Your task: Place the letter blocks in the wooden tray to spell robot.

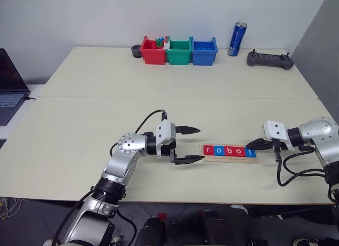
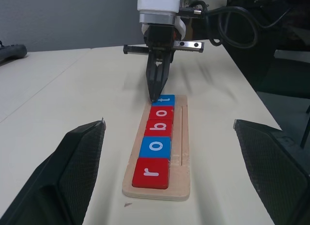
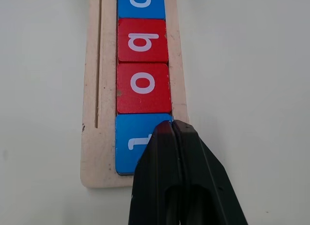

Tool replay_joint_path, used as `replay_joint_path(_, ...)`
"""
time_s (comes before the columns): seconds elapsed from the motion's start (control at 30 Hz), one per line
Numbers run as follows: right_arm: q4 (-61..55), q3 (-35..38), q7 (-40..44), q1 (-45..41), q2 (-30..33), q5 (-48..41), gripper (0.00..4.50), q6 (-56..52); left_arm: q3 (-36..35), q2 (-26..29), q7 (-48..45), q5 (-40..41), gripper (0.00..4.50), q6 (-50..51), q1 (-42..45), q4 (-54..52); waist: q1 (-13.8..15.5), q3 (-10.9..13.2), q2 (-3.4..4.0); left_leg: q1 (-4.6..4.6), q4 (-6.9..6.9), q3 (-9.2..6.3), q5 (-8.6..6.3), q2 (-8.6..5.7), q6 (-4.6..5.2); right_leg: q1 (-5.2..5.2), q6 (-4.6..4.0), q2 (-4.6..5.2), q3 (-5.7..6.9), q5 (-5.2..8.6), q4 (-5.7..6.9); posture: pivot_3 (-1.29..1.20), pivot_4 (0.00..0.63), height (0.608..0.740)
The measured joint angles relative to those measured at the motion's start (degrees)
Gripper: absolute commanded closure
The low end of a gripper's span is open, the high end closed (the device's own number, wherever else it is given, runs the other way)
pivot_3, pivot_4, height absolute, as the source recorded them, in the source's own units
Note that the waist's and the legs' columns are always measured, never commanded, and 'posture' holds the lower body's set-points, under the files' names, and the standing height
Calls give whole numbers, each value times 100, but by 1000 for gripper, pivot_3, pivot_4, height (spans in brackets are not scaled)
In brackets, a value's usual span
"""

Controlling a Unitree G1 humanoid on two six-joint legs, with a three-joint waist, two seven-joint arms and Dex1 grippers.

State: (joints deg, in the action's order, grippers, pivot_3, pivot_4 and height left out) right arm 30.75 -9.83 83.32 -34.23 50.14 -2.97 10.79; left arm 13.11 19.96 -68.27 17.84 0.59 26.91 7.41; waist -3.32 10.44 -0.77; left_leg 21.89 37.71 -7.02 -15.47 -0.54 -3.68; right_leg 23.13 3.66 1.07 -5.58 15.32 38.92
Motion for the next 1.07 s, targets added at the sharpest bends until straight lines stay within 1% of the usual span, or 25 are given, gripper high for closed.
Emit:
replay_joint_path(0.1, 72, 5, 31, -111, 117, -4, 4466, -37, 0, 0, -1, 0, 0, 0, 0, 0, 5, 0, 0, 1, 0, -1, 0, 0, 0, 0, 0, 0, 1, 0, 0, 0, 150, 740)
replay_joint_path(0.2, -18, 48, 183, -81, 395, -111, 3928, -250, 0, 4, -5, 1, 0, -1, -1, -1, 9, 0, 0, 3, 0, -1, 0, -2, 0, 0, 0, 2, 0, 0, -1, 0, 150, 740)
replay_joint_path(0.33, -544, 258, 295, 180, 696, -440, 2599, -677, 2, 10, -10, 0, 0, -3, -1, -2, 11, 0, 0, 2, 1, -3, 0, 0, 0, -1, 0, 1, 2, 0, -1, 0, 150, 740)
replay_joint_path(0.5, -1128, 529, 301, 860, 979, -739, 694, -1022, 7, 81, -1, -35, 0, 0, -34, -2, 10, 0, 0, 3, 1, -2, 0, 0, 1, -1, 1, 0, 2, 1, 0, 0, 150, 740)
replay_joint_path(0.57, -1385, 679, 290, 1204, 1074, -847, 20, -1174, 5, 149, 35, -141, 0, -8, -54, 1, 12, 0, 0, 3, 2, -2, 0, -1, 0, -1, 1, 0, 2, 1, 0, 0, 150, 740)
replay_joint_path(0.67, -1855, 858, 251, 1616, 1122, -1010, 20, -1438, 8, 171, 129, -263, 0, -1, -73, 11, 8, 0, 0, 2, 3, -2, 0, 0, 1, -1, 1, -1, 1, 1, 1, 0, 150, 740)
replay_joint_path(0.8, -2298, 979, 99, 1918, 1128, -1130, 20, -1677, 21, 175, 188, -413, 0, 14, -77, 26, 11, 0, 0, 3, 5, -1, 0, -1, 0, -2, 2, -1, 1, 1, 1, 0, 150, 740)
replay_joint_path(1.07, -2435, 1082, -206, 2022, 1137, -1132, 20, -1798, 70, 223, 253, -573, 0, 21, -85, 26, 14, 1, -1, 2, 5, -1, 0, -1, 0, -2, 2, -1, 1, 1, 1, 0, 150, 740)
